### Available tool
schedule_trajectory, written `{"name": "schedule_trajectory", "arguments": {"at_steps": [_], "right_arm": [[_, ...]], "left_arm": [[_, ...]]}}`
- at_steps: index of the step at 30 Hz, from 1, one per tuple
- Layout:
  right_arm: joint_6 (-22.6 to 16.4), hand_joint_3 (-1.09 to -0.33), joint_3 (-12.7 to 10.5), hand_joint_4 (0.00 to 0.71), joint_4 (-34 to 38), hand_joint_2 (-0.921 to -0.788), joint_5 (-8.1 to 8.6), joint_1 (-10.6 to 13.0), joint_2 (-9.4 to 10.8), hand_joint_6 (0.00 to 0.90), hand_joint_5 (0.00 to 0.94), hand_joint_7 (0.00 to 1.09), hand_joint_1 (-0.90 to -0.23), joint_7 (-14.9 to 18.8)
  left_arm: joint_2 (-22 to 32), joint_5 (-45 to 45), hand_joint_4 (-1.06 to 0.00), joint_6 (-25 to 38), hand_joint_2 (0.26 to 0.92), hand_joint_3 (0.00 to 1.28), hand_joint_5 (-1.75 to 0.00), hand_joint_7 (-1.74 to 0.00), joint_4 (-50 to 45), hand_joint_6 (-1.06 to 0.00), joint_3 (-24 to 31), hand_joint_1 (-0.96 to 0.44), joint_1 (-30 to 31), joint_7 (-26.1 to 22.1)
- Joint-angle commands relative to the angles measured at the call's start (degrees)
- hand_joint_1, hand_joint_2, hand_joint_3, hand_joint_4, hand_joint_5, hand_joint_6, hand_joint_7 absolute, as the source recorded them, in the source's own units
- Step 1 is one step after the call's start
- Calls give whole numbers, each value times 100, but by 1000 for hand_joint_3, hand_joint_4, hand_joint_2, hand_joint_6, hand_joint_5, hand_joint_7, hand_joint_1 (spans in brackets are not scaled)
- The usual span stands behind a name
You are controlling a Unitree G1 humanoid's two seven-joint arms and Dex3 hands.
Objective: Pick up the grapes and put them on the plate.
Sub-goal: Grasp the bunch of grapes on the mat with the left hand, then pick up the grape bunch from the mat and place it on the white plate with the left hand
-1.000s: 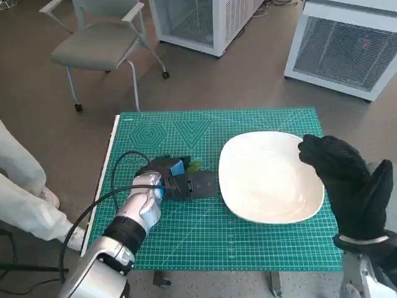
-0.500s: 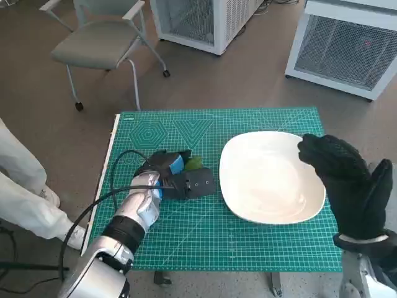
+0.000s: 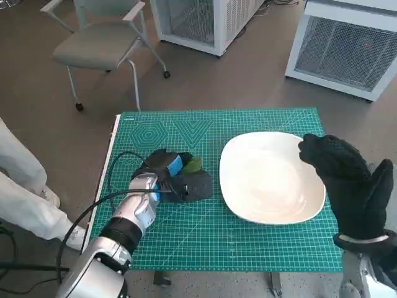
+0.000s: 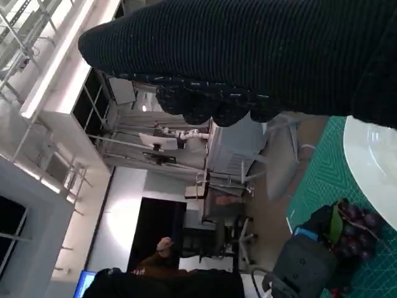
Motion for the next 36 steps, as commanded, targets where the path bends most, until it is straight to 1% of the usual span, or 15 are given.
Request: {"name": "schedule_trajectory", "arguments": {"at_steps": [1,4,13,20,24,25,26,27,28,29,30,32,33,35,36], "right_arm": [[17,-618,-1,362,82,-921,-52,37,-26,182,900,1063,-356,14],[11,-618,-4,363,93,-921,-46,37,-28,182,899,1062,-356,20],[5,-617,-6,364,71,-921,-42,53,-34,184,897,1061,-356,22],[11,-617,2,365,64,-921,-44,46,-25,184,896,1060,-356,9],[8,-617,7,365,65,-921,-42,46,-18,184,895,1059,-356,9],[6,-617,6,365,65,-921,-40,47,-18,184,895,1059,-356,11],[6,-617,5,365,65,-921,-38,47,-19,184,895,1059,-356,13],[8,-617,3,366,65,-921,-35,47,-21,184,895,1059,-356,14],[10,-617,3,366,61,-921,-33,45,-23,185,894,1059,-356,14],[14,-617,3,366,55,-921,-33,43,-23,185,894,1059,-356,11],[17,-617,5,366,47,-921,-33,41,-23,185,894,1059,-356,8],[19,-617,11,366,32,-921,-38,38,-20,185,894,1059,-356,1],[19,-617,13,366,26,-921,-40,39,-19,185,894,1059,-356,-2],[18,-617,15,366,18,-921,-44,39,-17,185,894,1059,-356,-7],[17,-617,15,366,18,-921,-47,37,-17,185,894,1059,-356,-10]], "left_arm": [[9,-105,-274,-50,791,687,-1746,-41,0,-502,77,358,29,96],[21,-152,-276,-113,788,691,-1746,-30,2,-483,91,358,39,113],[41,-224,-289,-220,766,720,-1746,-104,64,-652,98,361,12,71],[79,-255,-314,-267,725,776,-1746,-71,-15,-614,120,368,-3,-7],[108,-267,-318,-279,719,783,-1746,-96,-78,-667,138,369,-23,-34],[118,-269,-323,-277,727,762,-1731,-167,-104,-668,143,350,-29,-43],[130,-272,-330,-274,737,730,-1704,-341,-140,-642,150,306,-31,-55],[143,-276,-333,-269,729,725,-1687,-578,-185,-604,157,244,-31,-67],[162,-279,-336,-260,713,731,-1673,-837,-253,-564,165,177,-28,-87],[186,-281,-334,-246,677,780,-1676,-1076,-338,-529,173,119,-21,-112],[215,-282,-334,-227,628,857,-1692,-1250,-442,-509,182,82,-10,-144],[276,-284,-343,-183,563,968,-1707,-1478,-668,-471,204,41,21,-217],[306,-284,-345,-155,540,1009,-1714,-1552,-790,-456,216,29,43,-256],[375,-285,-345,-84,513,1050,-1731,-1611,-1083,-456,252,16,104,-347],[428,-289,-353,-30,510,1040,-1736,-1575,-1313,-481,283,12,151,-415]]}}
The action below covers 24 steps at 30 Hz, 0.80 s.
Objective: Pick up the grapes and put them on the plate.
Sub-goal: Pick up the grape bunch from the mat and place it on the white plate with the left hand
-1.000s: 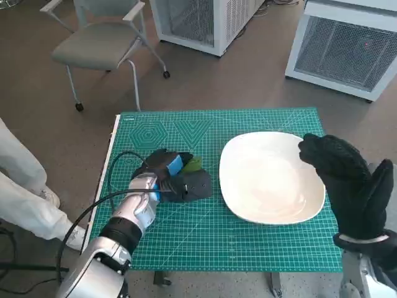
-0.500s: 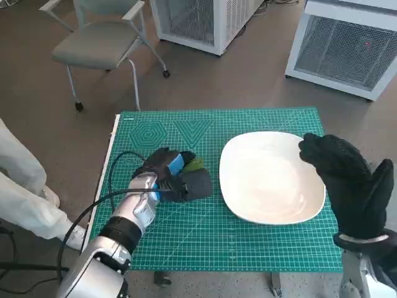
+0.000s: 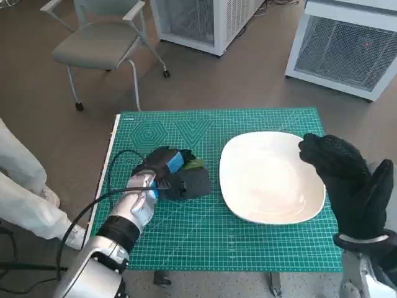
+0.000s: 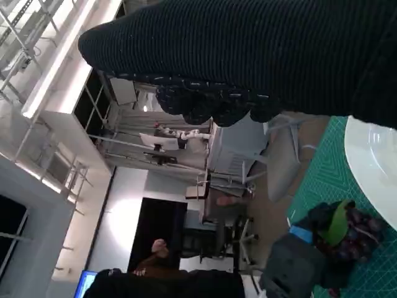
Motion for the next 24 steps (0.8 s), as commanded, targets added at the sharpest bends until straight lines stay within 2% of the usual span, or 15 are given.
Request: {"name": "schedule_trajectory", "arguments": {"at_steps": [1,4,8,12,18,24], "right_arm": [[43,-617,8,366,16,-921,-49,38,-17,185,894,1059,-356,-12],[39,-616,6,367,28,-921,-55,31,-16,185,893,1058,-357,-17],[31,-616,11,368,29,-921,-62,35,-7,186,892,1057,-357,-21],[20,-615,18,368,44,-921,-65,33,6,187,891,1056,-357,-21],[7,-615,19,369,69,-921,-72,22,18,187,890,1055,-357,-23],[-9,-615,16,370,70,-921,-70,33,19,188,888,1054,-357,-20]], "left_arm": [[255,-73,-362,199,511,1016,-1739,-1512,-913,-516,152,10,168,-252],[418,-82,-395,381,526,921,-1744,-1281,-1683,-633,265,7,358,-467],[625,-99,-414,526,517,903,-1746,-1207,-2675,-677,445,5,648,-669],[781,-127,-420,546,498,942,-1746,-1261,-3434,-657,634,4,906,-752],[955,-215,-435,374,440,1086,-1746,-1497,-4172,-549,905,4,1187,-702],[1029,-273,-495,233,427,1075,-1715,-1449,-4661,-563,1124,3,1393,-659]]}}
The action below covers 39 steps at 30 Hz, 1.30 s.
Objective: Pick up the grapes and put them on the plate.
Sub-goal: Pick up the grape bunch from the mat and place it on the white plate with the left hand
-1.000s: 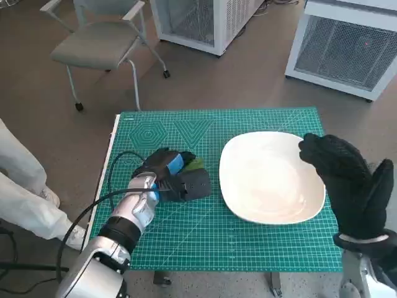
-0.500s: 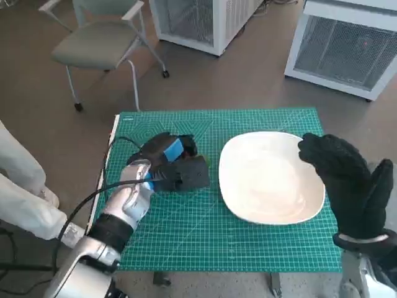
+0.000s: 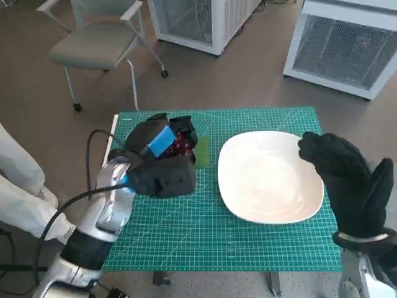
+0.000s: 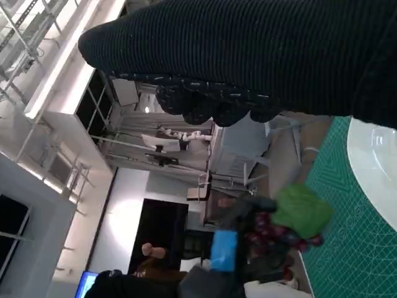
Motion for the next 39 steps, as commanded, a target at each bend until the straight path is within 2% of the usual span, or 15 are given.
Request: {"name": "schedule_trajectory", "arguments": {"at_steps": [1,9,24,30,39], "right_arm": [[27,-615,4,370,70,-921,-54,77,4,189,888,1053,-357,-16],[22,-614,3,371,59,-921,-56,94,7,189,887,1052,-357,-26],[50,-615,12,372,-9,-921,-68,120,16,190,885,1051,-356,-59],[54,-614,-15,373,-13,-921,-61,143,-6,190,885,1050,-357,-52],[81,-613,-20,375,-160,-921,-108,225,-7,192,884,1048,-357,-132]], "left_arm": [[105,-86,-506,-133,424,1074,-1707,-1445,-434,-564,196,3,181,43],[62,-71,-539,-191,411,1075,-1688,-1419,-763,-578,335,4,346,61],[3,-50,-499,-220,401,1116,-1744,-1448,-736,-574,323,4,309,35],[-220,-3,-487,-140,409,1094,-1746,-1409,-690,-599,131,4,-18,-96],[-644,61,-458,-133,411,1113,-1734,-1491,-576,-574,-170,3,-578,-226]]}}
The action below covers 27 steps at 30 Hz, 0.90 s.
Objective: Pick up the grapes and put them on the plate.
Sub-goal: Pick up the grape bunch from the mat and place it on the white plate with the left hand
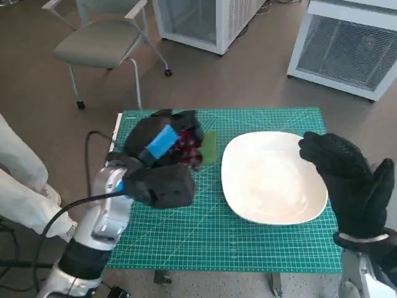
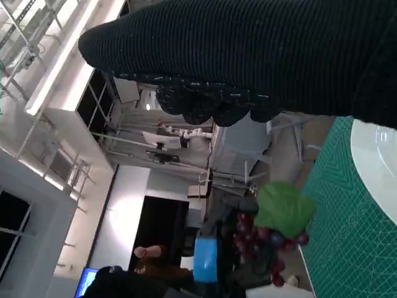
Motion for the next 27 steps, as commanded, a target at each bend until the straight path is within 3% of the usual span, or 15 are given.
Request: {"name": "schedule_trajectory", "arguments": {"at_steps": [1,5,7,11,14,19,23,27], "right_arm": [[92,-613,-15,375,-75,-921,-76,187,-12,192,884,1048,-357,-91],[81,-613,-39,375,-114,-921,-84,241,-13,194,883,1048,-356,-107],[69,-614,-56,375,-122,-921,-83,271,-14,194,883,1049,-356,-109],[60,-614,-83,374,-155,-921,-82,326,-11,195,883,1050,-356,-127],[60,-615,-100,373,-186,-921,-85,363,-7,196,883,1051,-355,-145],[72,-615,-115,373,-269,-921,-94,426,4,197,883,1052,-355,-183],[61,-615,-124,373,-312,-921,-96,464,12,197,883,1052,-356,-211],[54,-614,-125,373,-338,-921,-105,490,22,198,882,1051,-356,-242]], "left_arm": [[-266,15,-458,-24,406,1124,-1737,-1500,7,-573,-163,3,-542,-107],[-453,-20,-457,-50,394,1144,-1741,-1514,94,-576,-251,3,-810,-194],[-548,-27,-463,-65,422,1081,-1712,-1459,138,-596,-298,3,-950,-233],[-697,-21,-495,-128,665,596,-1495,-1225,221,-671,-373,2,-1202,-277],[-806,-29,-551,-156,786,362,-1269,-1278,365,-657,-416,1,-1404,-295],[-994,-67,-620,-213,712,483,-1178,-1372,709,-619,-479,2,-1683,-317],[-1103,-55,-585,-327,601,697,-1327,-1402,883,-606,-550,2,-1771,-280],[-1200,-52,-533,-445,566,777,-1437,-1379,1083,-617,-600,3,-1838,-222]]}}
